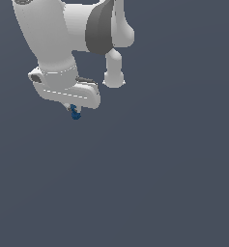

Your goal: Pick up the object and move it to a goal position.

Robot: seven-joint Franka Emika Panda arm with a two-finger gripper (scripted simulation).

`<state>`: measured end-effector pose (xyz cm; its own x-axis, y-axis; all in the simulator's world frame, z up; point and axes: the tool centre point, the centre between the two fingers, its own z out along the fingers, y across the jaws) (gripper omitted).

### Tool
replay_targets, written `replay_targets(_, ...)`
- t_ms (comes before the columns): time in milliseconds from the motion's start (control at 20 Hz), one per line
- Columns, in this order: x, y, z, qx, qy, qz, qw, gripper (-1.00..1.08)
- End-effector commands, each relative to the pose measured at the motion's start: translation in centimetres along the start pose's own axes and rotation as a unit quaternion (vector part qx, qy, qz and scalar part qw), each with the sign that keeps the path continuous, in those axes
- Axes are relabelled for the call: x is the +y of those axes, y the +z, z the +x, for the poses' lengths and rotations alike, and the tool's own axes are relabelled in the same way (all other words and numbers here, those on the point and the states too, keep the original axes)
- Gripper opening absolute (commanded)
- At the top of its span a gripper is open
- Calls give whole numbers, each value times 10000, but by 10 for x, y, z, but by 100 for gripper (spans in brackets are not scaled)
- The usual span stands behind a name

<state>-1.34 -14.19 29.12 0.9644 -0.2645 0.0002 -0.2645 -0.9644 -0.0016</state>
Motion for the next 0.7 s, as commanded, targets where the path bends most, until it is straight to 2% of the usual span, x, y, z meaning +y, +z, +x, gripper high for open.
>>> replay_targets(0,9,-30,-7,-3,1,0,10000,-100)
replay_targets(350,31,-104,-20,-2,0,-4,10000,-100)
replay_targets(650,44,-147,-26,-2,-2,-6,10000,-100)
